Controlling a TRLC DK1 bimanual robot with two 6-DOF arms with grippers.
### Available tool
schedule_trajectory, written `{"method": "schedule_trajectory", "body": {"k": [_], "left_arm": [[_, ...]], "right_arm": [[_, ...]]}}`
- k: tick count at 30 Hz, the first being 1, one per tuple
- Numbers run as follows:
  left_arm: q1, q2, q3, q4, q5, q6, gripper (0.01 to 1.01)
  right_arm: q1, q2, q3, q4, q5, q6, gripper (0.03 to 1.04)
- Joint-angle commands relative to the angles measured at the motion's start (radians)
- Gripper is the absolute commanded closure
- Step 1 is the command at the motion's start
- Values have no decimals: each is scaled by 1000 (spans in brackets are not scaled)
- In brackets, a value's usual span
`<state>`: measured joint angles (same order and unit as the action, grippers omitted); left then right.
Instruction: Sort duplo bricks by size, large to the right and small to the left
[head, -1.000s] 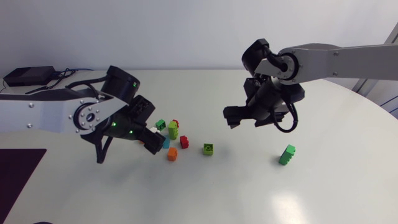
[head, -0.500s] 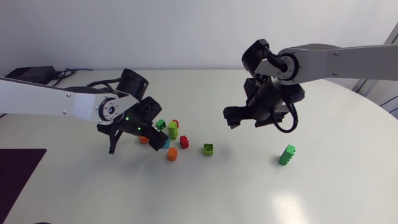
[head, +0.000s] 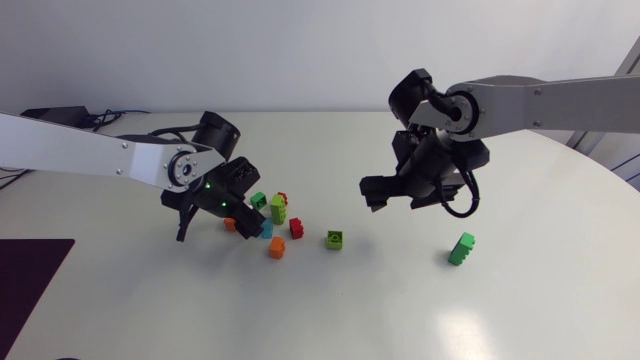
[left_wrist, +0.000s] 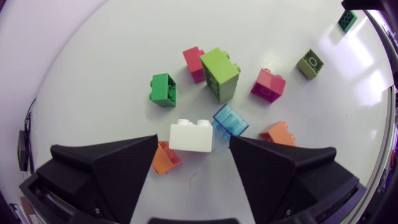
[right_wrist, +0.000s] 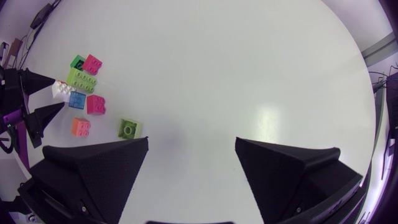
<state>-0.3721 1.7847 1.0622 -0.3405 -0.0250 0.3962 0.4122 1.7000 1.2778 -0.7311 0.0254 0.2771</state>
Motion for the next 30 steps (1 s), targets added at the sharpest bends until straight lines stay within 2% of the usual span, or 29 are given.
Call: {"method": "schedule_trajectory", "body": {"k": [1,2,7,12,18,21,25,27,30], "left_arm": [[6,12,27,-6,8,15,531],[6,12,27,-6,8,15,572],[-1,13,1,-5,8,36,613],[-1,8,-1,-9,8,35,726],[2,-91,1,-22,8,38,746],[2,-165,21,-40,23,30,746],[-7,-243,51,-48,125,-54,746],[-21,-280,55,-40,146,-106,746],[-54,-317,44,0,165,-171,744]], "right_arm": [[-7,7,-29,-10,-4,14,59],[-7,7,-29,-10,-4,14,59],[-7,6,-34,-10,-4,14,67],[-9,6,-37,-8,-10,14,67],[-9,-3,-28,-14,-27,14,67],[-7,-8,-12,-21,-81,16,67],[8,-22,20,-27,-160,27,67],[2,-20,60,-50,-260,34,67],[-16,-17,112,-76,-297,43,67]]}}
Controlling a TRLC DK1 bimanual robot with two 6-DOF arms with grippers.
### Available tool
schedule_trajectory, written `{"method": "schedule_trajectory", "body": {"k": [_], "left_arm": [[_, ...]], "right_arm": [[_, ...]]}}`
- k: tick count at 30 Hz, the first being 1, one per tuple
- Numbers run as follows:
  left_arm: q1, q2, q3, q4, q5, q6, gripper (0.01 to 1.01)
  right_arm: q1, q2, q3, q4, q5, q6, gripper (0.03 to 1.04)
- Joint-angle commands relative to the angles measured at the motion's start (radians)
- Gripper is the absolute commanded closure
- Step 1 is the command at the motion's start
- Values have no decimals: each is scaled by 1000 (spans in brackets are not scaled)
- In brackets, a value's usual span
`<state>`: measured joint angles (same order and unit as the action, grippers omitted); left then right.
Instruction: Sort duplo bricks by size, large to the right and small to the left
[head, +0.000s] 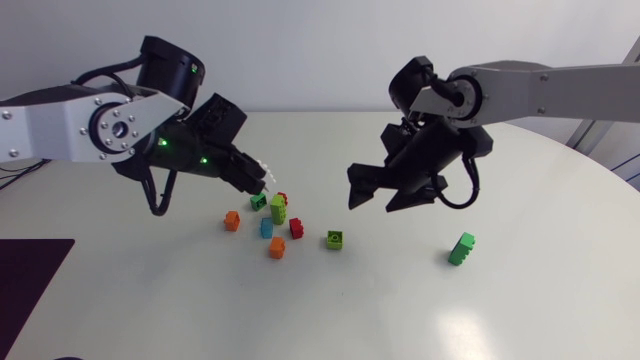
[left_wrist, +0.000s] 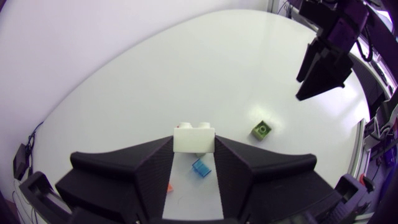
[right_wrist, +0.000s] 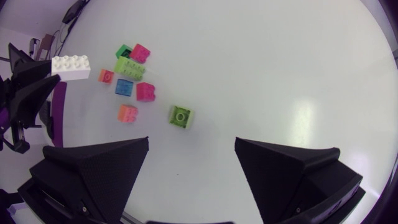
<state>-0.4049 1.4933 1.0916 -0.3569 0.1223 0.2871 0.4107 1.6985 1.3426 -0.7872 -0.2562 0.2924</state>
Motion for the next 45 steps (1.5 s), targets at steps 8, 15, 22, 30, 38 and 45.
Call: {"method": "schedule_trajectory", "body": {"k": [8,15,22,30,38,45], "left_arm": [[-183,-88,-52,196,17,-212,734],[-255,-110,-130,384,-6,-272,693],[-261,-110,-171,506,-55,-284,666],[-325,-41,-124,664,-204,-305,651],[-459,55,-95,869,-395,-201,649],[-512,108,-87,964,-458,-146,646]], "right_arm": [[-135,-13,110,-55,-241,57,67],[-270,69,285,-122,-644,137,69],[-294,132,293,-119,-861,159,72],[-291,184,300,-113,-1016,154,72],[-289,199,325,-119,-1075,149,72],[-306,205,334,-122,-1088,148,100]]}}
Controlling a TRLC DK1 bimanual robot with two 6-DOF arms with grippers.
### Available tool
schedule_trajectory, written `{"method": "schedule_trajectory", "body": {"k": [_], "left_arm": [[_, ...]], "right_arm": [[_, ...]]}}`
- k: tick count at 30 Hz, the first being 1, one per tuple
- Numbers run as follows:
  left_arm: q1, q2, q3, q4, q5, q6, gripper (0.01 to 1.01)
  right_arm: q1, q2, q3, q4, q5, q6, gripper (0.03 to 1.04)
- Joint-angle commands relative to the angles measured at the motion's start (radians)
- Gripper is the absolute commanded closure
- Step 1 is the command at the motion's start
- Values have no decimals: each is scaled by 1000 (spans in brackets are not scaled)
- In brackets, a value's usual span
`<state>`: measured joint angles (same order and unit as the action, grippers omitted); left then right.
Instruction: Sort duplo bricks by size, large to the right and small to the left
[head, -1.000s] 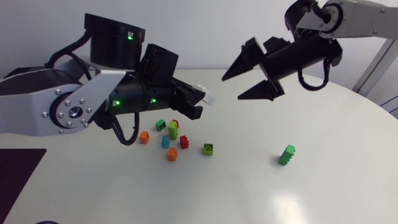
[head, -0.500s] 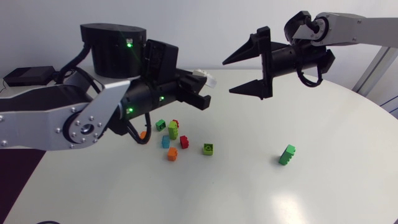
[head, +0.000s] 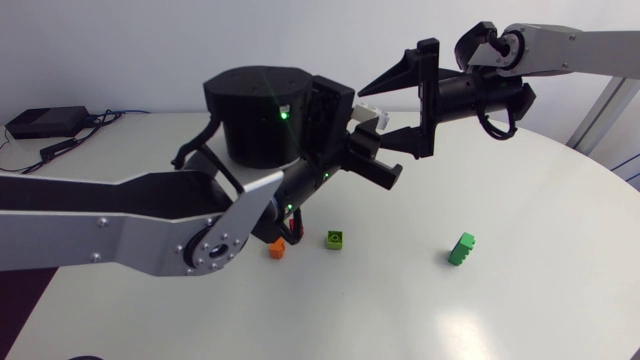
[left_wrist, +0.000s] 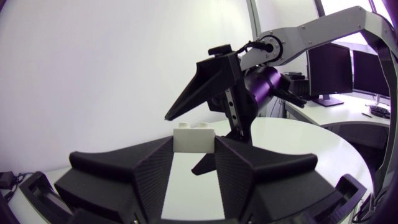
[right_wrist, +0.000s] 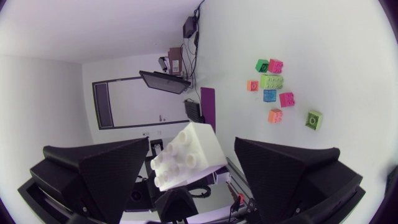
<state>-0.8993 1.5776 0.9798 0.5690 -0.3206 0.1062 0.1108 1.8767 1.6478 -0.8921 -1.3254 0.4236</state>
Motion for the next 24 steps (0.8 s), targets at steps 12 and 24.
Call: {"method": "schedule_trajectory", "body": {"k": [12,24], "left_arm": [[-23,85,-23,155,-83,92,618],[-20,130,-21,181,-89,93,602]], "right_arm": [[-54,2,37,-25,-18,23,302],[-60,-11,30,-25,-18,24,493]]}}
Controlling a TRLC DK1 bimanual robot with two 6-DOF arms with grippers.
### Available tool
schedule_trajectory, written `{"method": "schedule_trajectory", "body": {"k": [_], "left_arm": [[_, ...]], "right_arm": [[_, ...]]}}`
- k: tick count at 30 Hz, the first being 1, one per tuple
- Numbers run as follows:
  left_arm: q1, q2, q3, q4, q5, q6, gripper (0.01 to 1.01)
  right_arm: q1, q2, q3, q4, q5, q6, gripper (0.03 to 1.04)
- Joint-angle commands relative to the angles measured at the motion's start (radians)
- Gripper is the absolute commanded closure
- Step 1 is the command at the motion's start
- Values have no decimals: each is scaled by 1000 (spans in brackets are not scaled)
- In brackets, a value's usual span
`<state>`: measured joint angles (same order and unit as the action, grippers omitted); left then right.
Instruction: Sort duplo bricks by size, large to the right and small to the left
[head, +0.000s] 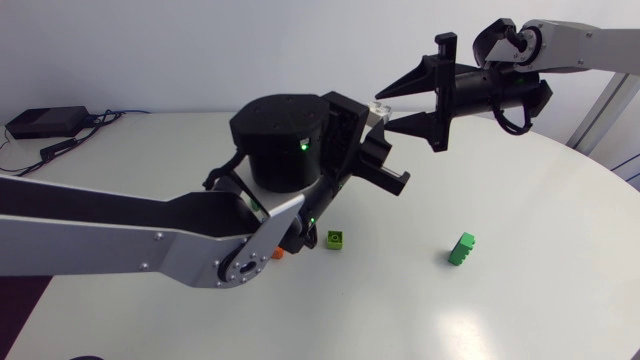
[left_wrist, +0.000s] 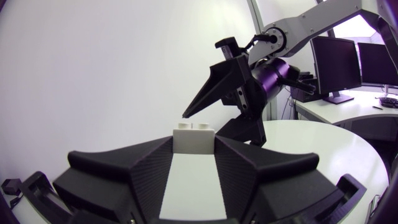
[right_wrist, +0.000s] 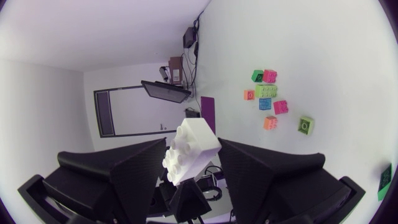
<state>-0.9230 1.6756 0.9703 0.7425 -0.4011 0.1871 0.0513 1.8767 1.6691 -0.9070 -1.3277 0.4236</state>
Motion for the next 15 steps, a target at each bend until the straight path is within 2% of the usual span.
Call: {"method": "schedule_trajectory", "body": {"k": [1,3,6,12,15], "left_arm": [[4,32,-12,8,-8,12,593],[6,38,-12,8,-8,12,585],[4,47,-7,8,-8,12,579],[-2,56,-2,6,-8,14,577],[3,55,1,6,-8,15,554]], "right_arm": [[-1,-13,9,-10,-16,24,502],[-4,-14,4,-9,-16,24,618],[-5,-21,-2,-6,-16,24,638],[-13,-27,-11,0,-15,24,802],[-14,-27,-16,2,-15,24,802]]}}
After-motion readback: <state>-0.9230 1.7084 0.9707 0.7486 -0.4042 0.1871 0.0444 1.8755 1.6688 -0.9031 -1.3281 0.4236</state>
